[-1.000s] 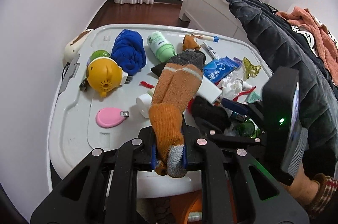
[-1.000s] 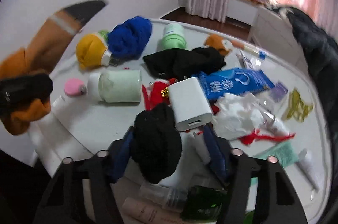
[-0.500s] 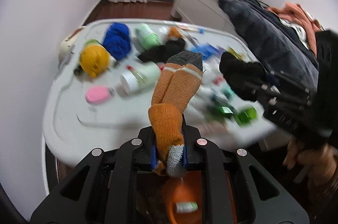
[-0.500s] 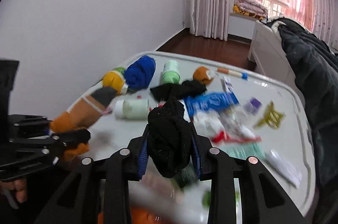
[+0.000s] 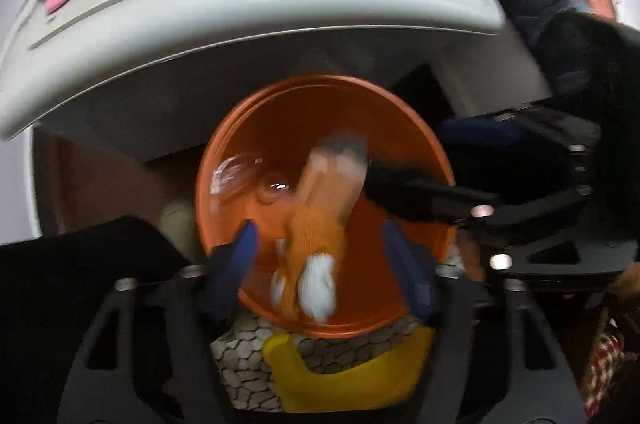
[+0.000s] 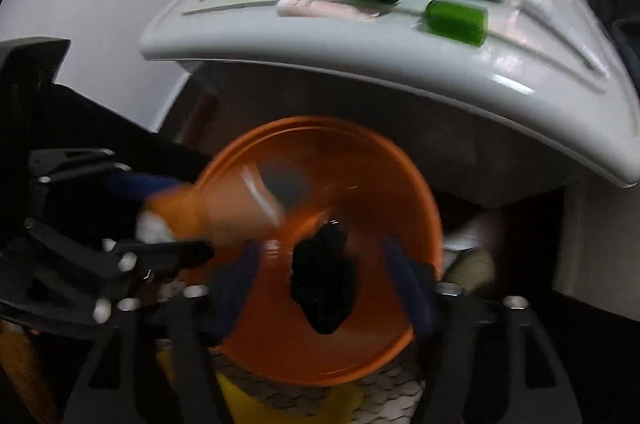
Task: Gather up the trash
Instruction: 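Lower both socks over the orange bin and open both tools, then grasp the pale green bottle with the left tool while the right tool grasps a green-white lotion bottle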
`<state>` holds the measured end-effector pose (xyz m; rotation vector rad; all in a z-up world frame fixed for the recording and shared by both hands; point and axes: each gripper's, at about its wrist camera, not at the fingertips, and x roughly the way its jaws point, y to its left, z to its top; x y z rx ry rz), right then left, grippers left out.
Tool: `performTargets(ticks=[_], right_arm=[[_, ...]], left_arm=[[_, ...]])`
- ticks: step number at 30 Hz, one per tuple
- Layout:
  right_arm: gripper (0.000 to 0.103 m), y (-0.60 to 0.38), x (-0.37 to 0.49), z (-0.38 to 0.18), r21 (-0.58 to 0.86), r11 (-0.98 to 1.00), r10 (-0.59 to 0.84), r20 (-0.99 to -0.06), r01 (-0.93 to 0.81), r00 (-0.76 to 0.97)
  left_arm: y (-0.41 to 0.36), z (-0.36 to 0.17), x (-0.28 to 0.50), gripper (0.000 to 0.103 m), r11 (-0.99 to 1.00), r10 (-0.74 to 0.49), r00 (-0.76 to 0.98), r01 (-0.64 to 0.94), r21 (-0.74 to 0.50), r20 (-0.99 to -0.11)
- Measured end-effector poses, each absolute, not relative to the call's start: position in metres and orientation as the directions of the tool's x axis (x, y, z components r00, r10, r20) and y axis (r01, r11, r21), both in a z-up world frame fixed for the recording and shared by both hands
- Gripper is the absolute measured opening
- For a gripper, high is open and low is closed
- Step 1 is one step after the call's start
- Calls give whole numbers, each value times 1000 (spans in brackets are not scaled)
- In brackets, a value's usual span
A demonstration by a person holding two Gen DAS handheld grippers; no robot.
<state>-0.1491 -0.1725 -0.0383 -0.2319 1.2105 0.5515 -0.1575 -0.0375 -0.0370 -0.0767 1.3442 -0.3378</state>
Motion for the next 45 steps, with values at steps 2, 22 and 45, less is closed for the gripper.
performTargets(ticks=[2, 22, 45], right_arm=[[83, -175, -147, -30, 90, 849, 275, -917, -521, 290], [90, -210, -24, 105, 102, 918, 357, -630, -382, 689], [90, -183, 4, 77, 167, 896, 406, -685, -412, 605]], left_arm=[[-27, -36, -154, 73, 953, -287, 190, 154, -261, -939], [43, 15, 37, 73, 918, -125, 465, 390, 76, -876], [66, 38, 26, 48, 972, -223, 521, 179, -151, -824]])
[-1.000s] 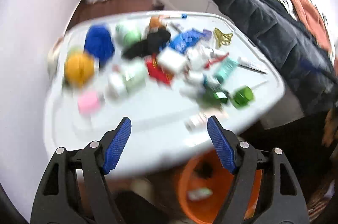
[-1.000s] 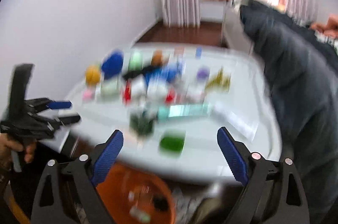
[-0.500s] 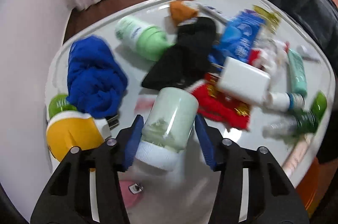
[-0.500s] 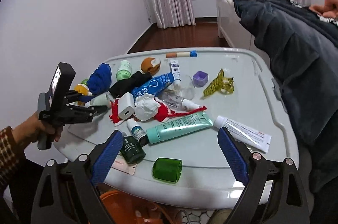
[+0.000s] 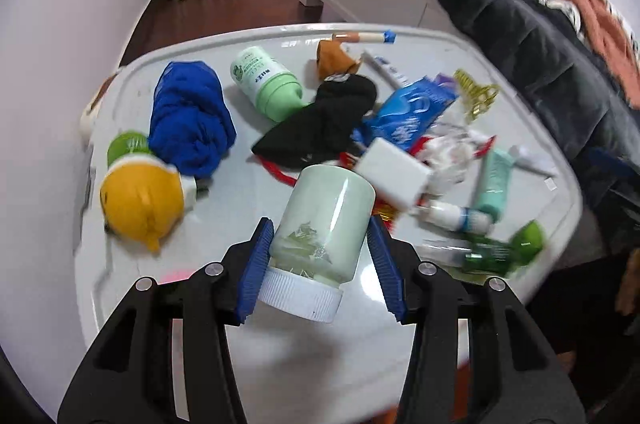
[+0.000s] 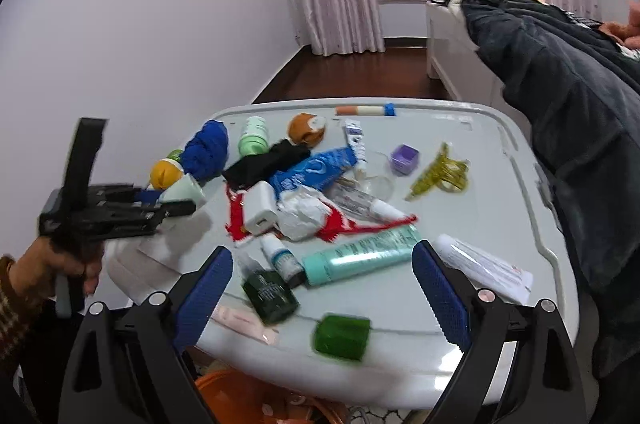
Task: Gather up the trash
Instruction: 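Grasp the pale green bottle with the left tool while the right tool grasps a green-white lotion bottle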
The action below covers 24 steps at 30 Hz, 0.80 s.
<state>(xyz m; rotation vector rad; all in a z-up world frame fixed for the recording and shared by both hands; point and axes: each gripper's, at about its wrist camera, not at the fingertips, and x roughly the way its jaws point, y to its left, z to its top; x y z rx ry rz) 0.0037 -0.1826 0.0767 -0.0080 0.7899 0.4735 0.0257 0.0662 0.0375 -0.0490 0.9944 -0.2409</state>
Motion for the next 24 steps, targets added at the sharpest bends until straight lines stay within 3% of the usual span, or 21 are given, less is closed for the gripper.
performTargets(ticks=[3, 8, 14, 20, 21, 22, 24], right_arm=[[90, -146, 25, 91, 138, 852, 458, -662, -504, 593], [86, -46, 88, 85, -27, 785, 444, -674, -619, 591], [74, 51, 161, 40, -154, 761, 317, -759, -630, 568], [65, 79, 219, -6, -149, 799, 169, -874, -582, 456], [62, 81, 223, -11, -149, 798, 159, -882, -584, 443], [49, 84, 225, -15, -152, 795, 154, -886, -587, 437], [47, 86, 228, -18, -136, 788, 168, -891, -600, 422]], left_arm=[[60, 48, 3, 48, 967, -255, 540, 159, -201, -802], [49, 48, -23, 48, 955, -296, 561, 164, -246, -773], [55, 43, -32, 48, 953, -302, 560, 178, -244, -771], [64, 46, -35, 48, 947, -321, 568, 183, -264, -758], [66, 48, -35, 48, 945, -327, 573, 182, -272, -751], [67, 48, -36, 48, 944, -330, 577, 181, -277, -747], [68, 51, -36, 48, 942, -335, 583, 182, -283, -740]])
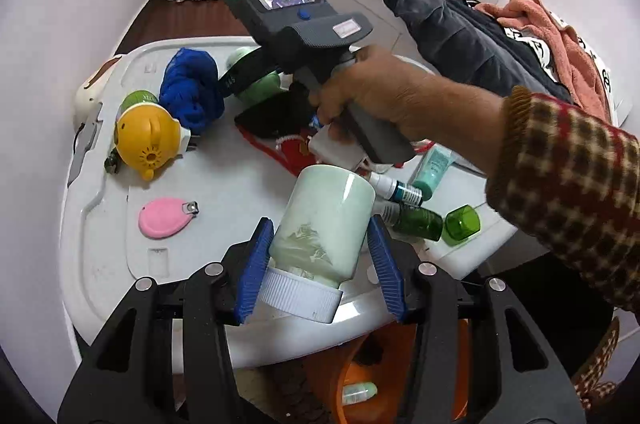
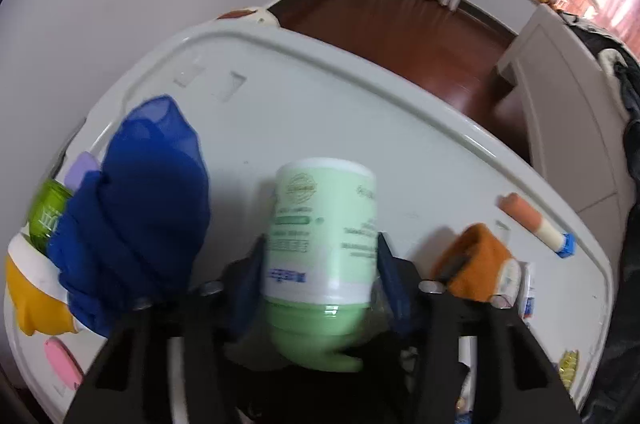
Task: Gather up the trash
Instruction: 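Grasp the pale green bottle with the left tool while the right tool grasps a green-white lotion bottle, then carry both bottles over the orange bin and open both tools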
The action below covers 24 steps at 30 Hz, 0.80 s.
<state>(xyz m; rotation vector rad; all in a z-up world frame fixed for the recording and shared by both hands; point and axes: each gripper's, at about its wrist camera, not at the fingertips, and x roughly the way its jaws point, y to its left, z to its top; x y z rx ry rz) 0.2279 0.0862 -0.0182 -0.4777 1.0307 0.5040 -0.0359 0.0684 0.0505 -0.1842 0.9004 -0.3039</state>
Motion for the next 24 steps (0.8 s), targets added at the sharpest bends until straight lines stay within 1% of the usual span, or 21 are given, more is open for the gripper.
performTargets(ticks=[4, 10, 12, 15, 19, 24], right_arm=[[47, 82, 214, -8, -146, 786, 187, -870, -601, 455], [47, 35, 162, 45, -54, 793, 312, -819, -607, 481], [47, 4, 122, 68, -17, 785, 359, -802, -620, 477], [47, -46, 55, 84, 18, 765, 401, -795, -643, 456], [47, -114, -30, 71, 80, 764, 409, -828, -640, 385], [47, -163, -106, 13, 156, 781, 367, -898, -605, 242]], left_arm=[[67, 51, -37, 48, 940, -339, 585, 185, -286, -737], [55, 51, -44, 48, 940, -342, 572, 220, -262, -745], [47, 52, -52, 48, 938, -344, 560, 241, -249, -753], [31, 47, -74, 48, 926, -370, 522, 274, -260, -769], [4, 24, -109, 48, 912, -396, 425, 284, -296, -814], [-18, -21, -139, 48, 905, -407, 272, 253, -343, -872]])
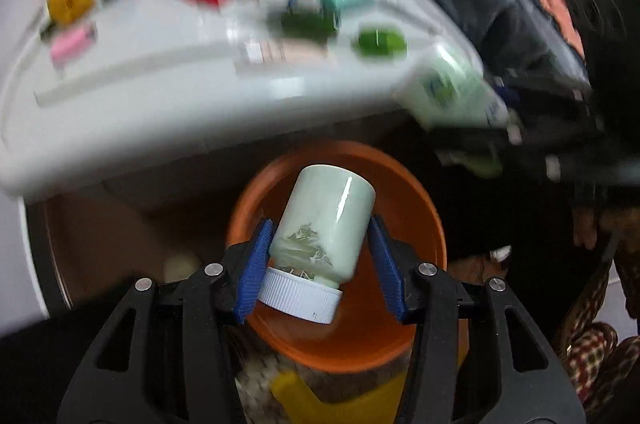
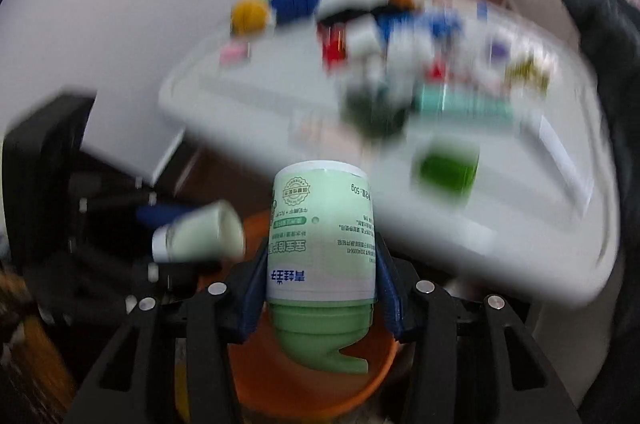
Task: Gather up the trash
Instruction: 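Carry both bottles over the orange bin and open both tools, then grasp the blue mesh cloth with the left tool while the right tool grasps the orange plush ball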
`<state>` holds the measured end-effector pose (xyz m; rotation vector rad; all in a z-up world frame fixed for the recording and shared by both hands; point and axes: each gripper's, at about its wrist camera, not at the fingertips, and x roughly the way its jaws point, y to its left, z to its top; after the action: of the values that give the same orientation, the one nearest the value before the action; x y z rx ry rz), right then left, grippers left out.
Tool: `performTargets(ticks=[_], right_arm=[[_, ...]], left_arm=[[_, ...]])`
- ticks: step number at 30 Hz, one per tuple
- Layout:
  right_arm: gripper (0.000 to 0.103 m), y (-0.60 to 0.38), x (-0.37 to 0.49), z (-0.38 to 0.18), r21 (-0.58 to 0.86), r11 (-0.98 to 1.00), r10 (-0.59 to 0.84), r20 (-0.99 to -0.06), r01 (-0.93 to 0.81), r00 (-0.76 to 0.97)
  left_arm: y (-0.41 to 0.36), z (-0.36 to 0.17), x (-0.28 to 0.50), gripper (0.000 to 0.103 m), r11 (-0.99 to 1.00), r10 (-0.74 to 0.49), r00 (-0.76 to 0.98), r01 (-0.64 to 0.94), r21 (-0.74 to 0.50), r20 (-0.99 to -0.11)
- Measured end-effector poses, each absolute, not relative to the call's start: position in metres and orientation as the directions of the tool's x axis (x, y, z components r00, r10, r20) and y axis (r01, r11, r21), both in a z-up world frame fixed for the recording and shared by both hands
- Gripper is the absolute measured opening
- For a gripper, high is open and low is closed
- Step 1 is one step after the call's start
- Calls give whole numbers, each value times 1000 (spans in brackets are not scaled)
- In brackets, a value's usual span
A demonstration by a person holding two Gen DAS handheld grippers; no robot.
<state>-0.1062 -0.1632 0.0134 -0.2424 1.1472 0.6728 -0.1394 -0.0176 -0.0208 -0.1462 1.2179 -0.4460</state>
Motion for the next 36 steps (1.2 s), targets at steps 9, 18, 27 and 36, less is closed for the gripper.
performTargets(ticks=[9, 18, 27, 36], right_arm=[[80, -189, -135, -45, 195, 822, 306, -944, -535, 126], [88, -197, -72, 62, 168, 834, 407, -830, -526, 380], [92, -192, 3, 108, 271, 854, 503, -646, -444, 574], [92, -192, 27, 68, 245, 883, 441, -724, -401, 530]], left_arm=[[-33, -42, -148, 71, 919, -357, 175, 242, -311, -918], [17, 41, -90, 71, 950, -311, 464, 169, -262, -829], [104, 87, 79, 85, 989, -4, 583, -116, -88, -813], [113, 9, 174, 74, 979, 189, 432, -155, 133, -882]])
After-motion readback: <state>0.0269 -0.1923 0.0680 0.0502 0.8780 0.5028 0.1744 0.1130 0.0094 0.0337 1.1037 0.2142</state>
